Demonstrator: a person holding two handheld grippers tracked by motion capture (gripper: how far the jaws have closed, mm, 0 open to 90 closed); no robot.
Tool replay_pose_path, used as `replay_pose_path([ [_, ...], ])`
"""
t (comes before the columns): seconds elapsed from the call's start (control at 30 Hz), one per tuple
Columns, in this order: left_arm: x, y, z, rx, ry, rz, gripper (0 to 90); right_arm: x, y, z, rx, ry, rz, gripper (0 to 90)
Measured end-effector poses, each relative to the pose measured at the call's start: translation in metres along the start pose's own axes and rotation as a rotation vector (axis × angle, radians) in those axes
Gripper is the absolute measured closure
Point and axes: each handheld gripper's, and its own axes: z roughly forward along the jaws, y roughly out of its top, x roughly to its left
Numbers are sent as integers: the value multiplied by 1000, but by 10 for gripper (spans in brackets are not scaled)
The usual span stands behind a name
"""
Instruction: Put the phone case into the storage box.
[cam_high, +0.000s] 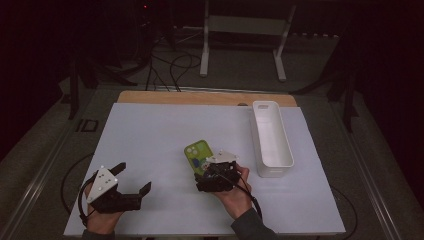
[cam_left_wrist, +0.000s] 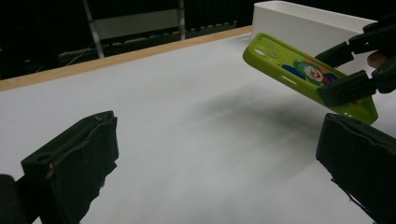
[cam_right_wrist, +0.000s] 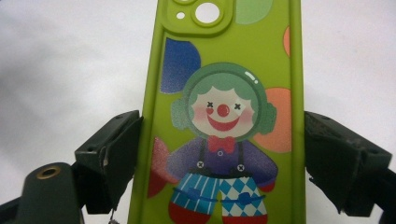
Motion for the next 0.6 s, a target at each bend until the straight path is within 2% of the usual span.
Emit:
replay_pose_path([
  [0.6, -7, 7, 11, 18, -42, -3, 0, -3, -5, -11, -90, -12, 6, 155],
])
